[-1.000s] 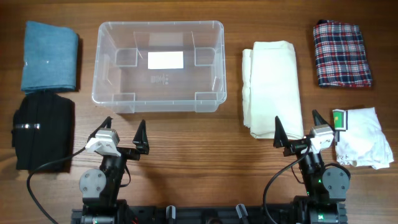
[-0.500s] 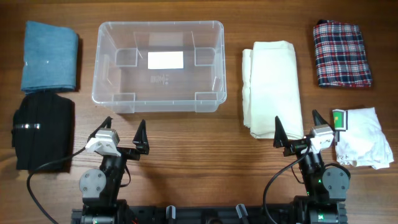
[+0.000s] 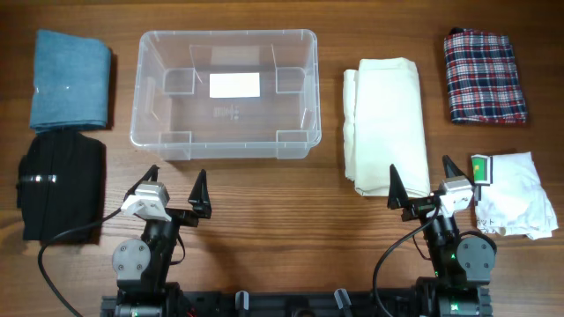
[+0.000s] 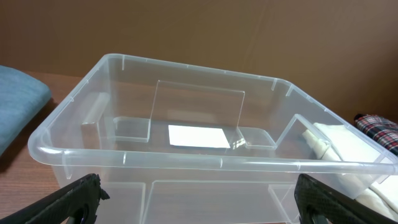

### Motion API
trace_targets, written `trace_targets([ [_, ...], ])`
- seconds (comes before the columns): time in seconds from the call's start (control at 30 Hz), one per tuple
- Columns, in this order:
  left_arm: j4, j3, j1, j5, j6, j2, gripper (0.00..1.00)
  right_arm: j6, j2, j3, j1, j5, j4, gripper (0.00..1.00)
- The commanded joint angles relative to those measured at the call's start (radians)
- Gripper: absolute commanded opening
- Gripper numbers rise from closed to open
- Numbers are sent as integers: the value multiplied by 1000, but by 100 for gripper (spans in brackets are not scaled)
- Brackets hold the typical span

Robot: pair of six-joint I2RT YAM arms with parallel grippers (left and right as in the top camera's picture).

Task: Pack container

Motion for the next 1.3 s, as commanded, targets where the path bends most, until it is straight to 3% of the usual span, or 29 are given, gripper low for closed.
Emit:
trace_targets([
  [0.0,-6,-5,-2,-10,-8,-6,100,-12,-7,-8,-8,5,1,100],
  [0.47,-6,-5,-2,-10,-8,-6,100,-20,-7,-8,-8,15,3,100],
  [0.6,-6,-5,-2,-10,-8,-6,100,-109,-7,-8,-8,29,87,100],
  [0.73,-6,-5,-2,-10,-8,-6,100,-53,11,30,-8,-92,158,100],
  [0.83,-6,-5,-2,-10,-8,-6,100,-65,212,226,-8,-111,140,100],
  [0.9,-6,-5,-2,-10,-8,-6,100,-63,492,459,-8,-179,45,100],
  [0.97,-6,-5,-2,-10,-8,-6,100,-63,821,756,-8,-237,-115,100],
  [1.1,-6,-5,-2,-10,-8,-6,100,-74,1283,1203,-32,-305,-515,100],
  [1.13,-6,-5,-2,-10,-8,-6,100,-45,1395,1282,-35,-305,-592,100],
  [1.27,-6,-5,-2,-10,-8,-6,100,-30,1558,1315,-58,-322,-621,100],
])
